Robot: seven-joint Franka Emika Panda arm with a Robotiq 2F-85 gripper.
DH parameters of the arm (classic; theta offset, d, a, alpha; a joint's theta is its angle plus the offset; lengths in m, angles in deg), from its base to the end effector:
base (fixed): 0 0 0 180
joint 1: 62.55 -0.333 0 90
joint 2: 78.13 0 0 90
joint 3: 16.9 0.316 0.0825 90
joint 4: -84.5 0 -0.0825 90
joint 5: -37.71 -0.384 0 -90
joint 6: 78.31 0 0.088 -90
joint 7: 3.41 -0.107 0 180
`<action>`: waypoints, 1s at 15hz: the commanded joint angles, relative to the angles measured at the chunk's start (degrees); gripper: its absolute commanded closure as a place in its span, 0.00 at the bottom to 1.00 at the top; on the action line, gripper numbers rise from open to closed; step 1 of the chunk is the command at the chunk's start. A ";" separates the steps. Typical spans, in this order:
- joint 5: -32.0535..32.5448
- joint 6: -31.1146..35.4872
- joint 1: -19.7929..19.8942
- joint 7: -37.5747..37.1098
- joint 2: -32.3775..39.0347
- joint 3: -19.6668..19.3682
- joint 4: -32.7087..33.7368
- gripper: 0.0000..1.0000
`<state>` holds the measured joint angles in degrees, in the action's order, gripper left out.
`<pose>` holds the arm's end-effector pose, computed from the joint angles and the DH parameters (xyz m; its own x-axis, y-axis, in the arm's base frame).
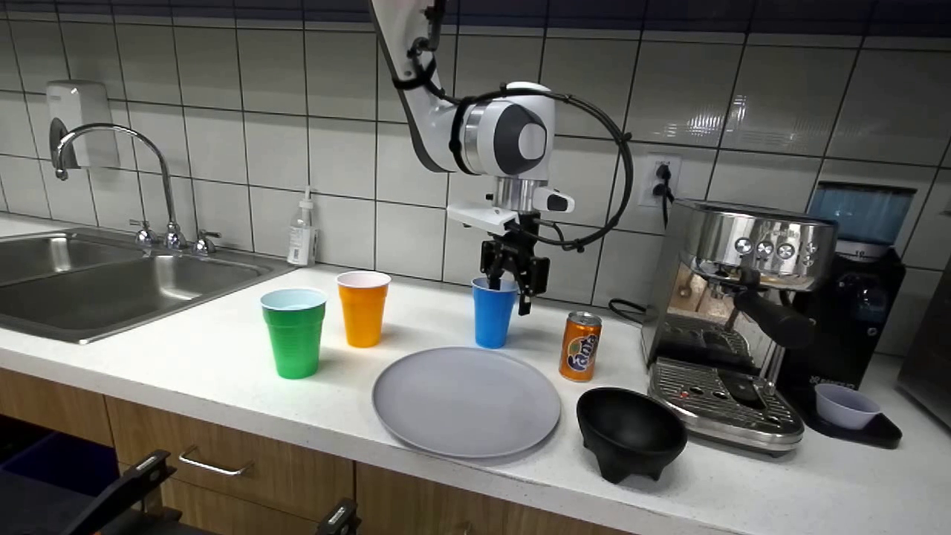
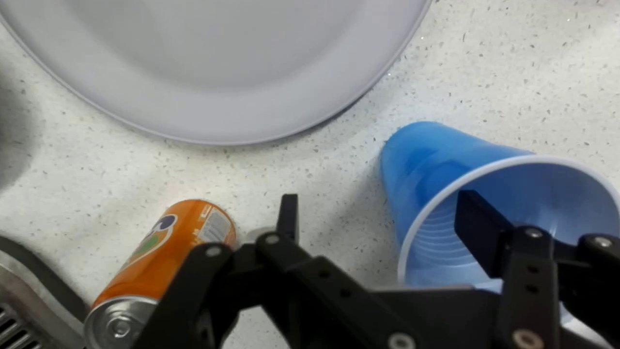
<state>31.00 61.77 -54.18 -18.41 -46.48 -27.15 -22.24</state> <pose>0.6132 -0.1991 0.2271 0.7970 -0.6023 0.0438 -0.6030 -0.7977 0.0037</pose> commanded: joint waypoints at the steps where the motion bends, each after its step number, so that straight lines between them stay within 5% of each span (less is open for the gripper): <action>1: -0.77 -3.00 1.16 1.35 1.52 0.87 3.32 0.48; 8: -0.55 -3.87 1.10 1.41 1.68 0.72 4.09 0.99; 15: -0.65 -3.11 0.90 1.69 -1.10 0.81 2.02 0.99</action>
<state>31.00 60.23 -54.17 -18.37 -45.14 -27.15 -19.31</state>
